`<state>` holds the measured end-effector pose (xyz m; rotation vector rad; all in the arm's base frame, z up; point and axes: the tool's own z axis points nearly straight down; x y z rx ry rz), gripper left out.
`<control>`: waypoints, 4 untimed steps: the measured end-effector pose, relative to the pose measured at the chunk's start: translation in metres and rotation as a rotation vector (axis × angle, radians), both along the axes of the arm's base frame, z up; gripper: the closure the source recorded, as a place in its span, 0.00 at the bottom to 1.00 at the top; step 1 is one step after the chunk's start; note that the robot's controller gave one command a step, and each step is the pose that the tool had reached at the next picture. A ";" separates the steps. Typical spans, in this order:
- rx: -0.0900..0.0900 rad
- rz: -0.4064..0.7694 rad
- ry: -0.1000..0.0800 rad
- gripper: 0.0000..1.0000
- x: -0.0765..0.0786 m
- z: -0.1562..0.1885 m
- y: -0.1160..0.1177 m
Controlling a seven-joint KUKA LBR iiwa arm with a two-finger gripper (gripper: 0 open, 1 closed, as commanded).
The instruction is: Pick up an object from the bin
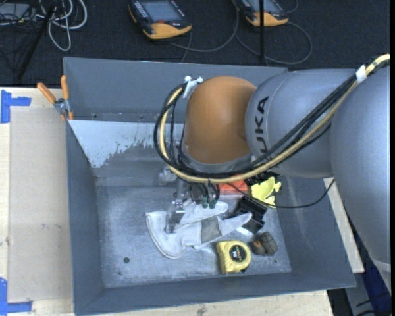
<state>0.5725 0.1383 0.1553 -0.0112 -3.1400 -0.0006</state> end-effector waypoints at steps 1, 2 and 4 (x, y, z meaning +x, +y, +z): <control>0.000 0.000 0.000 0.00 0.000 0.000 0.000; 0.003 0.143 0.000 1.00 0.041 -0.079 -0.045; 0.000 0.118 0.004 1.00 0.030 -0.032 -0.050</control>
Offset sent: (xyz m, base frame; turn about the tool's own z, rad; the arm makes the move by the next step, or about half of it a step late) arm 0.0391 -0.0469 -0.0853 -0.1438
